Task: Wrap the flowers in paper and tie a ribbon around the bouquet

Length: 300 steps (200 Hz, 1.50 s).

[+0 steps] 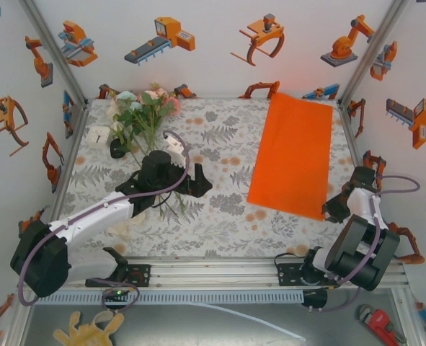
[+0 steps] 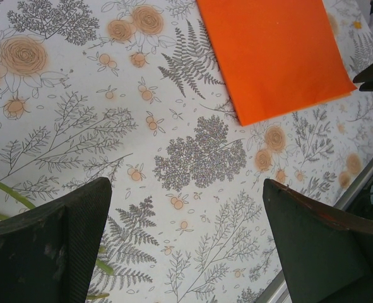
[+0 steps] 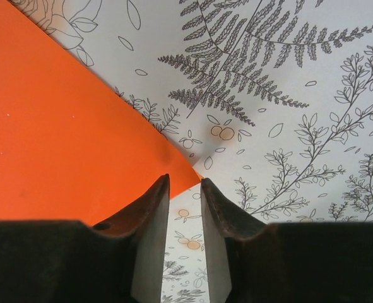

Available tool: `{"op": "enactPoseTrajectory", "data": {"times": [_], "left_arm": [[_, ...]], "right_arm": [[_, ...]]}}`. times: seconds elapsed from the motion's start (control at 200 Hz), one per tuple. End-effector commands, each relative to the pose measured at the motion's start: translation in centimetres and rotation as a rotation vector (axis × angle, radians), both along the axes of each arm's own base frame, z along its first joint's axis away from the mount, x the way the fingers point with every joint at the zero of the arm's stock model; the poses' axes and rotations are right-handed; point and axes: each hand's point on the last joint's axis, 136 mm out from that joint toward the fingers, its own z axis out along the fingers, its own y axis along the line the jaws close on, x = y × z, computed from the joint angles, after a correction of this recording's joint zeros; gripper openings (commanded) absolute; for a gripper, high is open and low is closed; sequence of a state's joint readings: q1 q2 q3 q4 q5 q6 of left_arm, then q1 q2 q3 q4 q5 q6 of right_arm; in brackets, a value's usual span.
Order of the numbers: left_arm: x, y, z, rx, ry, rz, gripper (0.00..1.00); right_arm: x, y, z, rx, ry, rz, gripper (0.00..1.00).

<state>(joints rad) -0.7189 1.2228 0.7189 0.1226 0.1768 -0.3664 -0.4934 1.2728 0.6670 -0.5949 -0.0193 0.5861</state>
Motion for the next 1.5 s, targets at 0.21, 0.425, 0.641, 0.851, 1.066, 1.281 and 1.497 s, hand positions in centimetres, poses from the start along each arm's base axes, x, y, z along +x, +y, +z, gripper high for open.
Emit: {"op": "enactPoseTrajectory", "data": {"times": [0.21, 0.425, 0.641, 0.851, 1.066, 1.281, 1.497], "left_arm": [[0.3, 0.1, -0.1, -0.008, -0.009, 0.009, 0.97], [0.4, 0.0, -0.2, -0.008, -0.004, 0.01, 0.97], [0.4, -0.1, -0.2, -0.014, 0.002, 0.008, 0.97], [0.4, 0.0, -0.5, -0.005, 0.001, 0.012, 0.97], [0.4, 0.2, -0.1, -0.007, -0.005, 0.016, 0.97], [0.1, 1.6, 1.4, -0.004, -0.018, 0.069, 0.97], [-1.4, 8.1, 4.4, -0.013, -0.07, 0.287, 0.97]], "right_arm": [[0.2, -0.4, -1.0, -0.001, -0.004, -0.019, 0.32], [0.8, -0.3, -1.5, 0.016, -0.018, -0.028, 0.31], [1.1, -0.4, -1.5, 0.017, -0.039, -0.046, 0.14], [1.2, -0.1, -1.6, 0.034, -0.043, -0.047, 0.01], [3.7, 1.3, 2.9, 0.061, -0.187, -0.031, 0.0], [14.6, 11.8, 17.7, -0.064, -0.444, 0.348, 0.0], [24.0, 35.6, 18.0, 0.016, -0.406, 0.988, 0.0]]}}
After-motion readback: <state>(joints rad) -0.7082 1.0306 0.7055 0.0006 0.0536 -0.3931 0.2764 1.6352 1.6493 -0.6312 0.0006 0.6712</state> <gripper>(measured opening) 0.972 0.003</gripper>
